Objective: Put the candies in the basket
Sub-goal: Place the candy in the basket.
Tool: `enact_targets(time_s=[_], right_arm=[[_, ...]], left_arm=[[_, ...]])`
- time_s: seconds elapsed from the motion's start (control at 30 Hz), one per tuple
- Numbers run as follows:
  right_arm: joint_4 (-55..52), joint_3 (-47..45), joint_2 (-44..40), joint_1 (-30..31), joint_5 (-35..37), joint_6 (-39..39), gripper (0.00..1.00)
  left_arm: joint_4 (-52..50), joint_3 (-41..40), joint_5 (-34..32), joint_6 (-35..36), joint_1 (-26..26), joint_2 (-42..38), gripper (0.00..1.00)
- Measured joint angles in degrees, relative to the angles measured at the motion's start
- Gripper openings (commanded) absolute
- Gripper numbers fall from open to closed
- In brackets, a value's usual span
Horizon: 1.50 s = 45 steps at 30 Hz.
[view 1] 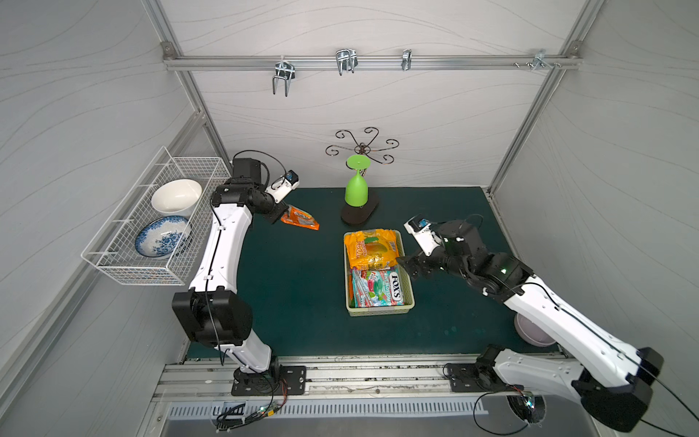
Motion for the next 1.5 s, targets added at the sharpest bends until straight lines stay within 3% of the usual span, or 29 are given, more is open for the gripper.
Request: enact_targets(time_s=[0.17, 0.47, 0.93, 1.0, 1.03, 1.13, 1.17, 1.23, 1.33, 1.5], right_arm=[[-0.09, 5.31, 6.86, 4.72, 0.00, -0.24, 0.98], [-0.24, 12.96, 14.93, 6.80, -1.38, 3.10, 0.96], [-0.92, 19.12, 24.59, 8.15, -2.73, 5.79, 0.89], [-1.60, 19.85, 25.38, 8.15, -3.08, 5.57, 0.77], [-1.99, 20.31, 25.81, 8.15, -3.23, 5.35, 0.66], [-2.23, 20.55, 26.43, 8.15, -4.33, 5.49, 0.13], [-2.23, 20.50, 26.45, 8.13, -4.87, 5.57, 0.00], [-1.88, 20.44, 26.40, 7.96, -5.88, 6.05, 0.00], [-1.20, 19.63, 25.70, 7.72, -6.56, 8.33, 0.00], [3.37, 11.96, 21.05, 5.57, -8.39, 17.35, 0.00]], left_arm=[[-5.35, 0.02, 2.43, -1.86, -5.18, -2.16, 0.00], [-14.43, 1.86, 4.63, -6.95, -14.71, -2.60, 0.00], [-16.90, 1.86, 6.32, -12.17, -24.41, -2.60, 0.00], [-16.63, 1.86, 6.08, -12.74, -24.55, -2.60, 0.00], [-16.55, 1.86, 5.88, -13.07, -24.57, -2.62, 0.00], [-16.17, 1.86, 5.40, -13.35, -24.79, -2.84, 0.00], [-15.87, 1.77, 5.27, -13.38, -24.87, -3.08, 0.00], [-13.94, 0.59, 4.90, -13.73, -25.05, -4.24, 0.06], [-10.75, -1.99, 3.26, -14.16, -25.46, -6.84, 0.31], [-5.29, -4.39, -0.07, -16.65, -26.14, -11.02, 0.44]])
